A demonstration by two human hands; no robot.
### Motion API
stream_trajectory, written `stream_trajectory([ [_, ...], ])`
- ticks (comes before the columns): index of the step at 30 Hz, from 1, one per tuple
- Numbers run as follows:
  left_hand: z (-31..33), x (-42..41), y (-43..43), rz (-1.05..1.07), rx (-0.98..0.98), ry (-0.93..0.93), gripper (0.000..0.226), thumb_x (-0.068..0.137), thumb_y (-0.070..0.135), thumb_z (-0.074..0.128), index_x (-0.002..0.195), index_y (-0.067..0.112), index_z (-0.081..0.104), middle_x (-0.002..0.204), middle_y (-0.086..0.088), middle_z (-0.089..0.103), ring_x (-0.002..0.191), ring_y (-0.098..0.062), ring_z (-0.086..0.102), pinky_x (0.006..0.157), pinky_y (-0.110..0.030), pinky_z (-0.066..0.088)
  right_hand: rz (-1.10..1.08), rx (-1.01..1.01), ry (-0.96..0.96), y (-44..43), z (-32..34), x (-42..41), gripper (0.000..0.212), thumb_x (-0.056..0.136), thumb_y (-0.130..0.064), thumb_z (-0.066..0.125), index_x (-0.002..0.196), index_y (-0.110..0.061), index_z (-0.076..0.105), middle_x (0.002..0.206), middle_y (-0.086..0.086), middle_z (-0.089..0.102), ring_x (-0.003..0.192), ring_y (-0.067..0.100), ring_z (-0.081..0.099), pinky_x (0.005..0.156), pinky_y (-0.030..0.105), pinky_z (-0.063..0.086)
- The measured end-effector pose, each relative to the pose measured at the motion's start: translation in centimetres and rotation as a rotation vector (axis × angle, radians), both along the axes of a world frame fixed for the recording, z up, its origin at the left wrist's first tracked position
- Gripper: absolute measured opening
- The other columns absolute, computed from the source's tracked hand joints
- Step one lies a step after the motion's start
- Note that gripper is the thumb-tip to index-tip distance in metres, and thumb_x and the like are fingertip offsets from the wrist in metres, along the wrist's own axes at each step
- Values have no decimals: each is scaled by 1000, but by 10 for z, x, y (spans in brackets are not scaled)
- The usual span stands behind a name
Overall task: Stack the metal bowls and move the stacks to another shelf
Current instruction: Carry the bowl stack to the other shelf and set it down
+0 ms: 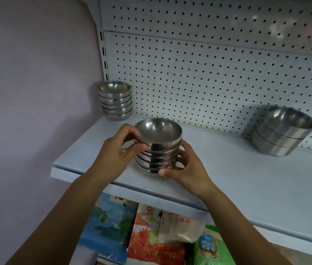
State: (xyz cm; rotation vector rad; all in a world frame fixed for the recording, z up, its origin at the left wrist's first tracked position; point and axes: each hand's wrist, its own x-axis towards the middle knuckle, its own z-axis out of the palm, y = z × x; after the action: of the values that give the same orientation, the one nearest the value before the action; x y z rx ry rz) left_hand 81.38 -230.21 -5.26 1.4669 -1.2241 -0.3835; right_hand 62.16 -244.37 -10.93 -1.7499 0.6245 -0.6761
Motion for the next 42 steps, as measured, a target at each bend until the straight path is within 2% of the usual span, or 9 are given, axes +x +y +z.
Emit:
stream_trajectory([
  [4, -1, 21, -11, -97, 9, 45, 55, 83, 36, 73, 132, 37, 48, 131, 21, 63, 131, 1, 54, 104, -19, 48, -42, 9, 14, -1, 0, 18, 108, 64, -30, 98, 150, -45, 35, 139, -1, 60, 127, 16, 60, 99, 33, 58],
  [8, -15, 50, -14, -12, 89, -58, 79, 87, 56, 65, 154, 36, 30, 159, 13, 41, 147, -2, 36, 117, -30, 31, -93, -20, 54, -3, 1, 41, 105, 69, -31, 95, 151, -41, 30, 143, -6, 54, 127, 15, 59, 100, 27, 55],
  [12, -39, 85, -1, 224, 246, -402, 75, 90, 70, 50, 150, 25, 45, 152, 0, 50, 141, -17, 42, 110, -32, 36, -183, -38, 66, -7, 4, 68, 104, 72, -24, 94, 151, -34, 28, 137, -9, 50, 117, 9, 61, 83, 7, 52],
  [16, -65, 116, 5, 305, 366, -613, 82, 89, 71, 37, 140, 10, 60, 143, -15, 59, 135, -34, 50, 113, -48, 40, -255, -64, 118, -14, 13, 95, 107, 73, -26, 93, 156, -27, 24, 131, -9, 50, 101, -5, 58, 71, -1, 47],
  [19, -77, 125, 6, 317, 398, -608, 79, 90, 68, 38, 135, 8, 63, 141, -18, 60, 136, -37, 50, 115, -54, 39, -306, -85, 160, -21, 18, 113, 106, 76, -26, 92, 157, -23, 23, 126, -10, 51, 94, -8, 56, 67, 0, 46],
  [25, -82, 127, 7, 341, 308, -551, 57, 94, 54, 52, 119, 7, 72, 123, -12, 71, 118, -32, 62, 101, -42, 48, -417, -117, 186, -37, 17, 149, 102, 79, -31, 90, 156, -20, 23, 125, -6, 59, 111, 12, 58, 92, 24, 43],
  [31, -80, 130, 7, 343, 272, -557, 43, 96, 46, 57, 104, 8, 74, 102, -7, 75, 101, -29, 66, 87, -47, 55, -505, -111, 202, -58, 20, 174, 88, 81, -27, 88, 148, -18, 32, 114, -5, 61, 107, 16, 60, 87, 25, 43],
  [38, -74, 127, 9, 375, 258, -498, 41, 97, 44, 57, 105, 8, 74, 101, -9, 74, 99, -30, 67, 87, -50, 56, -534, -123, 219, -68, 17, 180, 81, 81, -28, 88, 142, -19, 35, 108, -10, 62, 103, 14, 62, 89, 27, 48],
  [42, -72, 126, 11, 384, 286, -495, 43, 93, 45, 60, 110, 8, 74, 105, -10, 74, 102, -31, 67, 90, -50, 55, -487, -74, 254, -71, 23, 174, 107, 78, -34, 90, 159, -17, 21, 137, 2, 61, 126, 19, 58, 96, 26, 44],
])
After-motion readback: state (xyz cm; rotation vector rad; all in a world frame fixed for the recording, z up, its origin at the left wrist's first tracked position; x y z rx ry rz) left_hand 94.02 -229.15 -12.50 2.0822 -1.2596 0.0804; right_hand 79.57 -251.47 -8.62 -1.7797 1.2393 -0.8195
